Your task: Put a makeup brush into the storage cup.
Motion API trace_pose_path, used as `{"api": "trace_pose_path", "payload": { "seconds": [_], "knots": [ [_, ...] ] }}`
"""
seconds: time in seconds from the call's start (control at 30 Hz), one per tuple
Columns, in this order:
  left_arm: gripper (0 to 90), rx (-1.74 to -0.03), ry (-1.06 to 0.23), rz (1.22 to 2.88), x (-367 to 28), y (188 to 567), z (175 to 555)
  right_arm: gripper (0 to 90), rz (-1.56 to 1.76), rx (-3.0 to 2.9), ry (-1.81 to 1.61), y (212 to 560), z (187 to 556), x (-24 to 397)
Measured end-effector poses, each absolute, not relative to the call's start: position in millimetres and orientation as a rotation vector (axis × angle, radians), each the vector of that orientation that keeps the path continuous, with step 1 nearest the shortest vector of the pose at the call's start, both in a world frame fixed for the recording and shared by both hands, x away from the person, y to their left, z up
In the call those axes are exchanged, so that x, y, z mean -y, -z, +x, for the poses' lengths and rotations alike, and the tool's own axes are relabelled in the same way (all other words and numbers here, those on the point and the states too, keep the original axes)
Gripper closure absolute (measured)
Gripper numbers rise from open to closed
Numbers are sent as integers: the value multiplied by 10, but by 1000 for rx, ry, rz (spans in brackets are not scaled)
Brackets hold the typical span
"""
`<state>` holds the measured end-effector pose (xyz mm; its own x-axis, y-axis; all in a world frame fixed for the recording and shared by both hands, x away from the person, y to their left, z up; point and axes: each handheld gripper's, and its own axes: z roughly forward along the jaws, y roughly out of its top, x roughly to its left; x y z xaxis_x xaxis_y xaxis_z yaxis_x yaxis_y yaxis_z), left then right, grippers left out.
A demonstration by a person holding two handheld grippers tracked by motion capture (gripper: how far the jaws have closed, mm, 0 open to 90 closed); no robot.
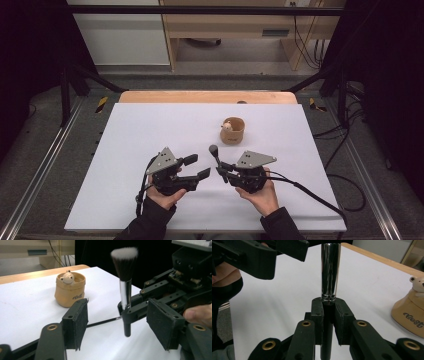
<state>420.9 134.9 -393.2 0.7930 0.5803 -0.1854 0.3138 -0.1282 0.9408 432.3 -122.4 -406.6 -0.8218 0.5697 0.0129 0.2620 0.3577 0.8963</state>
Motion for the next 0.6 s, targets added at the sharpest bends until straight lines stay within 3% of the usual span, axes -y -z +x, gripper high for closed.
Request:
{"api": "trace_pose_path", "payload": {
  "seconds": [0.43,0.6],
  "knots": [
    [125,-748,-335,1788,-1504,3974,4230,792,757,-2292,-1445,4027,4344,1305],
    [99,-763,-359,1811,-1584,4009,4221,792,764,-2275,-1446,4001,4356,1333]
  ]
}}
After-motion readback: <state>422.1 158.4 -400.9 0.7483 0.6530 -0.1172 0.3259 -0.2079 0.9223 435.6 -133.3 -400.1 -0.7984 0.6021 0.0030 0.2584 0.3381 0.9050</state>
